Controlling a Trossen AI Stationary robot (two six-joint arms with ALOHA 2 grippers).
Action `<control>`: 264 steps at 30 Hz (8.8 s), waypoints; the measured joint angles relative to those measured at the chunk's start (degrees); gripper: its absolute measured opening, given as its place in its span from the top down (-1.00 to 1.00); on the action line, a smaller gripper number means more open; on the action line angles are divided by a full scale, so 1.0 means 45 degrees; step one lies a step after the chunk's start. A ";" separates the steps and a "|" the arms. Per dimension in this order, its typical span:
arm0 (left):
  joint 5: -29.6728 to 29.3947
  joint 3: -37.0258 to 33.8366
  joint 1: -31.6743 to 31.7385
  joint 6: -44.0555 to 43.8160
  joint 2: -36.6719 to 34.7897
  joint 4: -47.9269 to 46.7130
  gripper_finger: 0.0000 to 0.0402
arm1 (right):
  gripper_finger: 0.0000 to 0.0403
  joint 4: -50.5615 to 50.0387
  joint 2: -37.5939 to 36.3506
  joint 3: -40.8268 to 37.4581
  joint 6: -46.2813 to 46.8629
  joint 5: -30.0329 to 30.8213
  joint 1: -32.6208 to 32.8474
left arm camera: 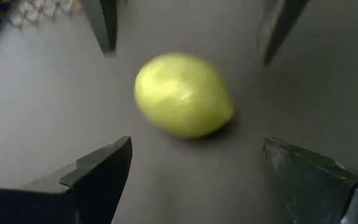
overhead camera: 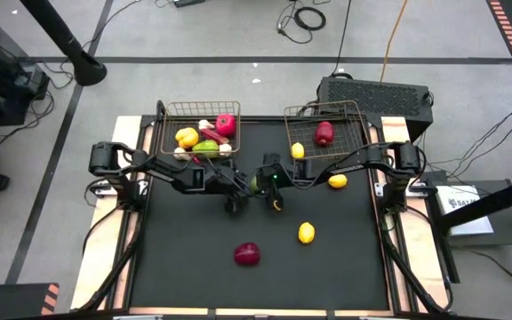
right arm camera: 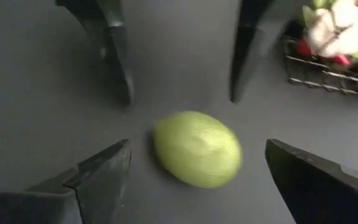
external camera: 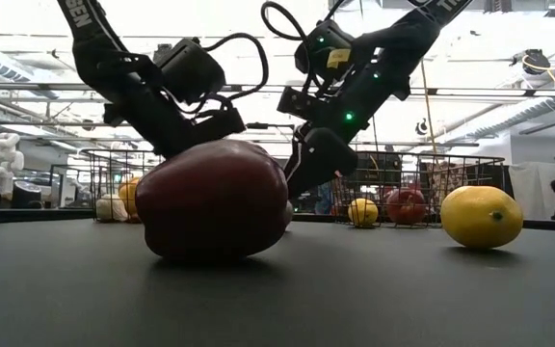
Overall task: Sort produce into baskets
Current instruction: Put the green lime into the right wire basket, then put the red apple into the right wire basket
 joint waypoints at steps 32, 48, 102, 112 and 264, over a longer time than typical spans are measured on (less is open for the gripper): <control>0.1957 0.0005 -0.0031 0.0034 -0.0005 0.0653 -0.83 | -0.75 0.0166 0.0389 0.0000 -0.0716 -0.0955 0.0420; 0.1967 0.0000 -0.0034 0.0039 -0.0005 0.0683 -0.83 | -0.75 0.0180 0.0554 -0.0010 -0.1398 -0.0950 0.0418; -0.0151 0.0005 -0.0827 -0.1105 -0.5344 -0.4353 -0.83 | -0.09 -0.1731 -0.1671 -0.0005 -0.0011 -0.0309 0.0214; -0.0180 0.0005 -0.1416 -0.1661 -0.6144 -0.4380 -0.83 | -0.09 -0.3833 -0.5053 -0.0005 -0.1195 0.3819 -0.1784; -0.2497 0.0039 -0.7854 -0.6616 -0.0335 -0.0099 -0.54 | 0.75 1.0793 0.1384 -0.3575 0.7936 -0.0834 0.5547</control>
